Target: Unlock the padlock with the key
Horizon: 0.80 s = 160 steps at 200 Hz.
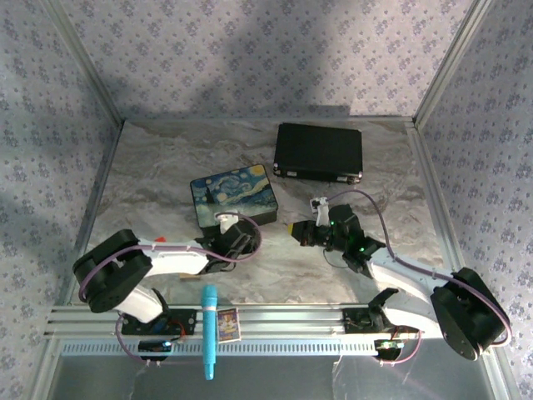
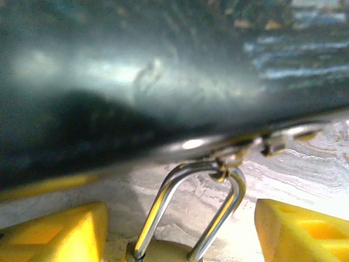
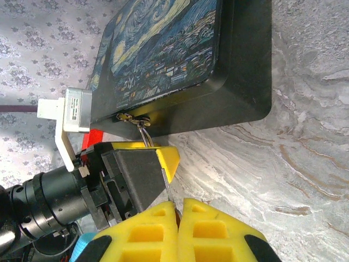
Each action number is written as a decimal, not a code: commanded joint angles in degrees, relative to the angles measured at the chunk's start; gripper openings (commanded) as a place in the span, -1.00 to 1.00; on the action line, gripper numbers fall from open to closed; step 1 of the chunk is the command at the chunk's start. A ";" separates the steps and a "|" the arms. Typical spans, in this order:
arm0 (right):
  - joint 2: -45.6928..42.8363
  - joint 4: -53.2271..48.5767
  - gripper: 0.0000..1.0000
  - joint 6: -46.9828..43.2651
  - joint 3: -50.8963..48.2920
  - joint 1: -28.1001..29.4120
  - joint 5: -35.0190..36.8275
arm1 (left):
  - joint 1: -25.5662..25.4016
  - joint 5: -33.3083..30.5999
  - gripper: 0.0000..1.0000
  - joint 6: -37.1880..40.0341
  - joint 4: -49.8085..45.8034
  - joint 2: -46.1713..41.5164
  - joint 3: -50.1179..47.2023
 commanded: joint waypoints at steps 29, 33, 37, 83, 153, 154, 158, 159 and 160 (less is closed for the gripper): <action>0.10 0.01 -1.00 0.55 0.13 -0.30 0.81 | 0.42 4.45 0.13 4.83 5.49 -0.56 -1.68; 0.30 0.01 -1.00 0.53 0.25 -0.31 0.80 | 0.36 3.63 0.09 4.85 3.54 -0.48 -1.07; 0.46 0.05 -1.00 0.59 0.32 -0.16 0.79 | 0.40 2.59 0.07 4.32 0.57 -0.31 0.00; 2.92 1.19 -1.00 1.39 0.32 0.41 0.34 | 0.40 -2.00 -0.15 1.21 -13.82 3.62 6.50; 6.17 2.46 -1.00 2.52 1.71 1.43 -1.01 | 0.42 2.13 -0.51 -2.13 -10.14 4.08 6.56; 6.24 2.49 -1.00 2.58 1.76 1.47 -1.07 | 0.38 2.17 -0.52 -2.26 -10.16 4.05 6.54; 6.57 2.58 -1.00 2.69 1.79 1.48 -1.24 | 0.42 2.22 -0.52 -2.34 -10.34 4.03 6.66; 6.61 2.55 -1.00 2.70 1.80 1.54 -1.27 | 0.42 2.25 -0.52 -2.41 -10.44 4.03 6.72; 6.68 2.53 -1.00 2.67 1.81 1.57 -1.34 | 0.42 2.23 -0.52 -2.44 -10.53 4.02 6.80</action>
